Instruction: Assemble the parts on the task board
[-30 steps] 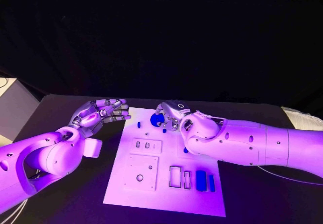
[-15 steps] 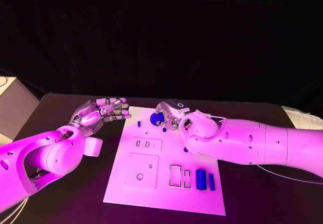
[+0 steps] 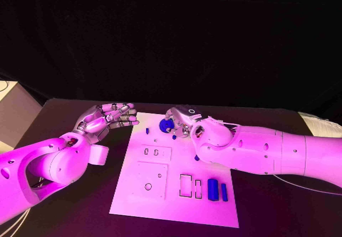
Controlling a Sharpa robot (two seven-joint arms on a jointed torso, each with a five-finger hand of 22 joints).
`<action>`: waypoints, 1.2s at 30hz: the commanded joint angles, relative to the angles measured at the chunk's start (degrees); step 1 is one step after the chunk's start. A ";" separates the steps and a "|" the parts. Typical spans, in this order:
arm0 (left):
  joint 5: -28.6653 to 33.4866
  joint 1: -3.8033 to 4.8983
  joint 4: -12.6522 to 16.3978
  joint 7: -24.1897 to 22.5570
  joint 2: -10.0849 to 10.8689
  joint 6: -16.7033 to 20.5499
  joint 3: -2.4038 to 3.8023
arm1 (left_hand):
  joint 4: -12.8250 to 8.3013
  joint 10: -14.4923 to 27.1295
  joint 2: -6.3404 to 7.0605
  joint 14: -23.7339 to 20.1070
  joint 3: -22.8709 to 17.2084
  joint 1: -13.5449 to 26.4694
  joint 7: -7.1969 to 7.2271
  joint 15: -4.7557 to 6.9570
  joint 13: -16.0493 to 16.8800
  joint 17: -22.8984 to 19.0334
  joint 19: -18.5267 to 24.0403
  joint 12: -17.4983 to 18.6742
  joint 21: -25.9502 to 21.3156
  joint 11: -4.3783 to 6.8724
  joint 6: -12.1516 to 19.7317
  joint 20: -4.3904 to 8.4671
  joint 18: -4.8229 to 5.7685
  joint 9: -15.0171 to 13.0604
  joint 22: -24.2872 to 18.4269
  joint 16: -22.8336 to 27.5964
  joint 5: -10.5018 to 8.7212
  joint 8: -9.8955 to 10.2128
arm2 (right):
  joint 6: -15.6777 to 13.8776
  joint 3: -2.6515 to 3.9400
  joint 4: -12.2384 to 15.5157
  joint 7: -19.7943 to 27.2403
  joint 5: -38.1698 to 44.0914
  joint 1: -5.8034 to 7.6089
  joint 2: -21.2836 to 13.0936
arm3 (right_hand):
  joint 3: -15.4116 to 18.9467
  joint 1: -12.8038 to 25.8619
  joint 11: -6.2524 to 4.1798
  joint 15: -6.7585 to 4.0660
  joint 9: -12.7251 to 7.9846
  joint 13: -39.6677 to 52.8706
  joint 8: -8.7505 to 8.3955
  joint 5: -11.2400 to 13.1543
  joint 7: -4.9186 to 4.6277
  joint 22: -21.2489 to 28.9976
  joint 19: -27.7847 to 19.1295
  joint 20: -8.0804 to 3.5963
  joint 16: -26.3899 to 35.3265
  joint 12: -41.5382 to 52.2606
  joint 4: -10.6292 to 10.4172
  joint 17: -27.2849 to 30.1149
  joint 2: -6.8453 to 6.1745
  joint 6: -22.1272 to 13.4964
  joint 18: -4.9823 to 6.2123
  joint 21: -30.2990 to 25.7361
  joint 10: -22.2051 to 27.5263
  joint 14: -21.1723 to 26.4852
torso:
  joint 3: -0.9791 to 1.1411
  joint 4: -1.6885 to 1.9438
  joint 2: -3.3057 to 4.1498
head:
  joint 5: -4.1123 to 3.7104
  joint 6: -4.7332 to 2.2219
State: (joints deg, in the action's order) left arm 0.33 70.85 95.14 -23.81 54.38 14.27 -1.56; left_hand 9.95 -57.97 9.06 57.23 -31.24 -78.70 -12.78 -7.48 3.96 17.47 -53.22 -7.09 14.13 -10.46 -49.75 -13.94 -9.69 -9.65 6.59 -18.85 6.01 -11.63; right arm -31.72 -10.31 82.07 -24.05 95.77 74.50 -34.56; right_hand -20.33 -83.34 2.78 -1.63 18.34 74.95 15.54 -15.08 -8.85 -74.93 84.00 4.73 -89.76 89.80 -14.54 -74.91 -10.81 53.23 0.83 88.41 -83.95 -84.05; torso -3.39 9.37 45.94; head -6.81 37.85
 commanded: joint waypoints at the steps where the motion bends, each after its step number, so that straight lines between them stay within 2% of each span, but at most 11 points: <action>1: 0.14 0.04 0.07 -0.31 -0.07 -1.07 0.04 | -0.03 -0.36 -0.15 -0.53 -0.20 0.15 -0.80 0.05 0.03 0.05 0.24 0.29 0.18 0.17 0.08 0.04 -0.76 0.05 -0.10 -0.18 -0.30 0.20 | 2.03 -0.32 -0.06 -1.58 1.09 -0.45 -0.29 | -0.32 0.39 -0.38 -0.23 1.03 15.05 1.54 0.21 1.98 -13.62 5.27 -0.58 -0.24 0.20 0.02 -15.09 0.34 4.03 -0.43 0.26 -6.05 -5.95 | 0.01 0.05 -0.02 | 0.00 0.14; 7: 0.14 0.04 0.04 -0.19 -0.07 -1.13 0.04 | -0.03 -0.36 -0.15 -0.53 -0.20 0.15 -0.80 0.05 0.03 0.05 0.24 0.29 0.18 0.17 0.08 0.04 -0.76 0.05 -0.10 -0.18 -0.30 0.20 | 1.40 -0.33 0.37 -1.57 1.71 -0.59 -0.44 | -0.36 0.43 -0.38 -0.22 1.03 15.05 1.54 0.22 1.99 -13.83 5.37 -0.58 -0.24 0.20 0.02 -15.09 0.33 4.04 -0.48 0.45 -6.05 -5.95 | -0.01 -0.04 -0.02 | -0.07 0.14; 25: 0.14 0.04 0.04 0.06 0.01 -1.24 0.04 | -0.09 -0.40 -0.16 -0.58 -0.24 0.12 -0.78 0.05 0.03 0.14 0.25 0.34 0.20 0.18 0.07 0.05 -0.76 0.05 -0.10 -0.23 -0.29 0.19 | 0.06 -0.32 0.71 -1.72 2.94 -0.84 -0.67 | -0.43 0.49 -0.40 -0.23 1.04 15.05 1.55 0.22 2.01 -14.06 5.49 -0.58 -0.24 0.20 0.04 -15.09 0.28 4.07 -0.55 0.66 -6.05 -5.95 | -0.04 0.07 0.00 | -0.10 0.16; 29: 0.14 0.04 0.03 0.07 0.01 -1.24 0.04 | -0.09 -0.40 -0.16 -0.58 -0.24 0.12 -0.78 0.05 0.03 0.14 0.25 0.34 0.20 0.18 0.07 0.05 -0.76 0.05 -0.10 -0.23 -0.29 0.19 | 0.01 -0.32 0.46 -1.71 2.65 -0.85 -0.52 | -0.63 0.95 -0.30 -0.23 0.95 15.05 1.32 0.33 1.87 -13.97 5.44 -0.59 -0.24 0.20 -0.05 -15.09 -0.07 3.72 -0.52 0.57 -6.05 -5.95 | -0.05 0.03 -0.01 | -0.12 0.17; 36: 0.14 0.04 -0.04 0.08 -0.05 -1.26 0.04 | -0.12 -0.42 -0.15 -0.64 -0.26 0.13 -0.79 0.05 0.03 0.24 0.27 0.41 0.22 0.17 0.08 0.04 -0.75 0.06 -0.10 -0.28 -0.30 0.19 | 0.02 -0.32 0.17 -1.38 1.54 -0.85 -0.29 | -0.92 4.17 1.15 0.99 -0.44 15.05 -2.13 0.84 0.19 -13.66 5.26 0.30 -0.24 0.20 -1.46 -15.09 -1.72 -0.86 -0.44 0.26 -6.05 -5.95 | -0.09 0.02 0.04 | -0.08 0.27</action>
State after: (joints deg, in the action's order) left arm 0.33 70.85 95.04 -23.45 54.43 14.08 -1.56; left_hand 9.95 -57.96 9.06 57.02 -31.24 -78.70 -12.78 -7.28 3.96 17.66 -53.23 -6.83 14.13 -10.46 -49.76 -13.94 -9.69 -9.66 6.54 -18.85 6.01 -11.62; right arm -32.17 -10.57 82.24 -25.49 97.61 73.74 -34.91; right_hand -21.48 -79.48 3.67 -0.91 18.37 74.92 13.97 -14.48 -8.59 -74.90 84.00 4.73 -89.76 89.80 -15.61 -74.95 -12.28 53.39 0.83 88.86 -84.00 -83.90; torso -3.46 9.40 45.94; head -6.92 38.09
